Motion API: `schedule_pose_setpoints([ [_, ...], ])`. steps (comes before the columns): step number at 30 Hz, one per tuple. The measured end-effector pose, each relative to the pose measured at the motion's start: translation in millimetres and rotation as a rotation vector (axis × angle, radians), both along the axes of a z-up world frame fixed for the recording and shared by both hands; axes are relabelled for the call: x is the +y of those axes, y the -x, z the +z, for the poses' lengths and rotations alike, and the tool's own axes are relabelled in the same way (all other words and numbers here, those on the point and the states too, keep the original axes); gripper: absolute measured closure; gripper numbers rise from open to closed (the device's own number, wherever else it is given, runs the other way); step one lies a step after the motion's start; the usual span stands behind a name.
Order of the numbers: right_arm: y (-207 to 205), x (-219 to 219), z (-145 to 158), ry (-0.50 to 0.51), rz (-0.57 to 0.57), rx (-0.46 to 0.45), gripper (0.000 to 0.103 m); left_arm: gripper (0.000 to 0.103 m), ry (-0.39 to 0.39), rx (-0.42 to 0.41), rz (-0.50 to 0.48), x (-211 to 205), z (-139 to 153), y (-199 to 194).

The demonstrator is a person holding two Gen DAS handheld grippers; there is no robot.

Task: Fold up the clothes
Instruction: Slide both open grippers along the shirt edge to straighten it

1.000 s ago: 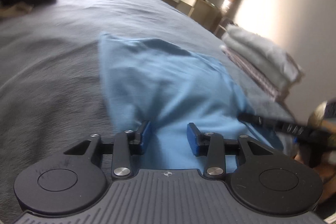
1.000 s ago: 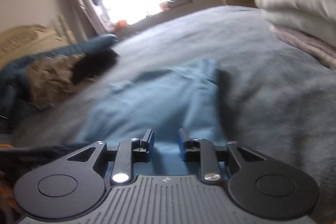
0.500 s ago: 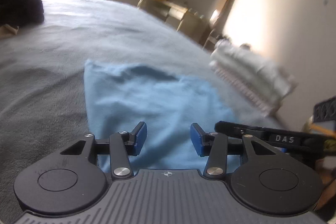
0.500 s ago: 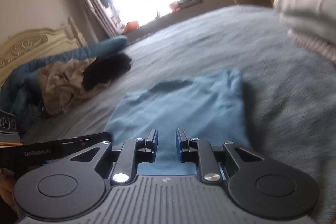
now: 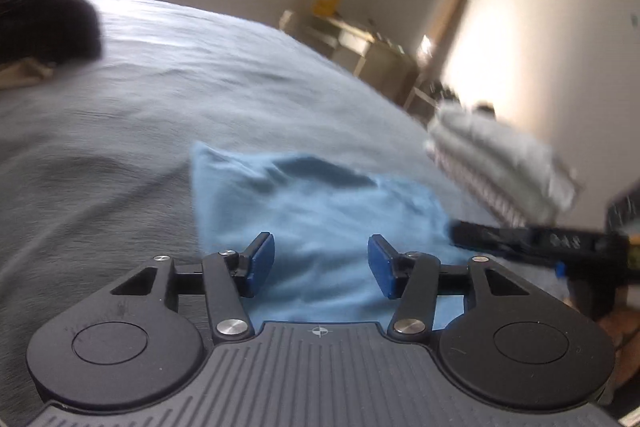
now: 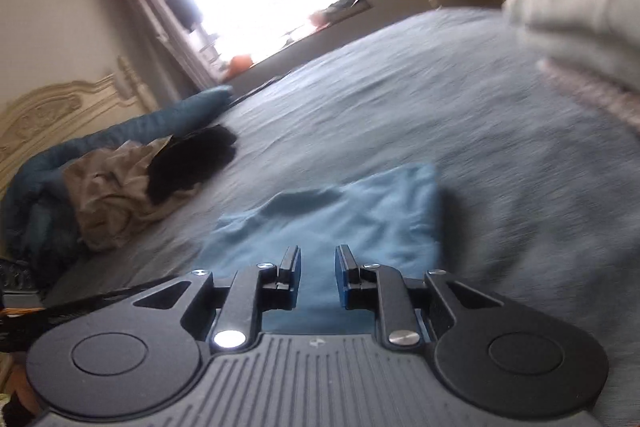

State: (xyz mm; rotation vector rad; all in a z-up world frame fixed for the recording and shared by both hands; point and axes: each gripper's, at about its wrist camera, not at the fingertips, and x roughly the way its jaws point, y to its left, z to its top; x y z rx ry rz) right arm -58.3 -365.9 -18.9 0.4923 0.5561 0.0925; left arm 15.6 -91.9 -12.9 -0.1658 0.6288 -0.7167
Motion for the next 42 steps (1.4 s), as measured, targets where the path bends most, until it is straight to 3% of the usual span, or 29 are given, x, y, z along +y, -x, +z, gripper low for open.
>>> schedule_pose_setpoints([
  [2,-8,-2,-8,0.008,-0.005,0.027,0.084,0.053,-0.048,0.006,0.033,-3,-12,-8],
  [3,-10,-7,-13,0.016,-0.020,0.044,0.090,0.057,-0.060,0.011,0.048,-1,-17,-12],
  [4,-10,-15,-16,0.009,-0.038,0.055,0.091,0.058,-0.034,0.024,0.057,7,-18,-16],
  [6,-2,-33,-9,0.006,-0.097,0.056,0.091,0.054,-0.013,0.037,0.086,20,-12,-21],
  [8,4,-42,3,0.059,-0.143,0.044,0.083,0.049,-0.037,-0.009,0.120,23,-1,-23],
  [12,-9,-31,21,0.039,-0.058,-0.021,0.082,0.046,-0.015,-0.041,0.050,8,12,-30],
  [17,-48,-11,2,0.077,0.032,0.059,0.082,0.049,-0.115,0.006,0.068,-15,-11,-55],
  [19,-52,-24,-8,0.125,-0.038,0.093,0.089,0.053,-0.070,0.038,0.085,-3,-14,-63],
  [21,-47,-46,-9,0.071,-0.104,0.103,0.090,0.050,-0.024,0.055,0.097,10,-12,-67],
  [24,-40,-46,10,0.105,-0.120,0.050,0.081,0.047,-0.053,-0.005,0.132,12,2,-65],
  [27,-49,-30,22,0.087,-0.022,0.017,0.081,0.047,-0.038,-0.012,0.080,-2,6,-71],
  [31,-85,-19,5,0.088,0.047,0.079,0.082,0.047,-0.115,0.012,0.076,-30,-8,-89],
  [33,-101,-20,-5,0.090,0.063,0.111,0.088,0.049,-0.103,0.028,0.085,-26,-13,-99],
  [34,-104,-30,-9,0.076,0.038,0.114,0.096,0.049,-0.088,0.035,0.089,-23,-13,-103],
  [36,-100,-56,-8,-0.003,-0.033,0.100,0.096,0.049,-0.061,0.046,0.098,-16,-13,-108],
  [39,-81,-82,4,0.027,-0.179,0.066,0.085,0.047,-0.061,0.022,0.118,-10,-4,-105],
  [42,-60,-95,12,-0.070,-0.156,0.018,0.084,0.047,-0.045,-0.008,0.104,-6,5,-98],
])
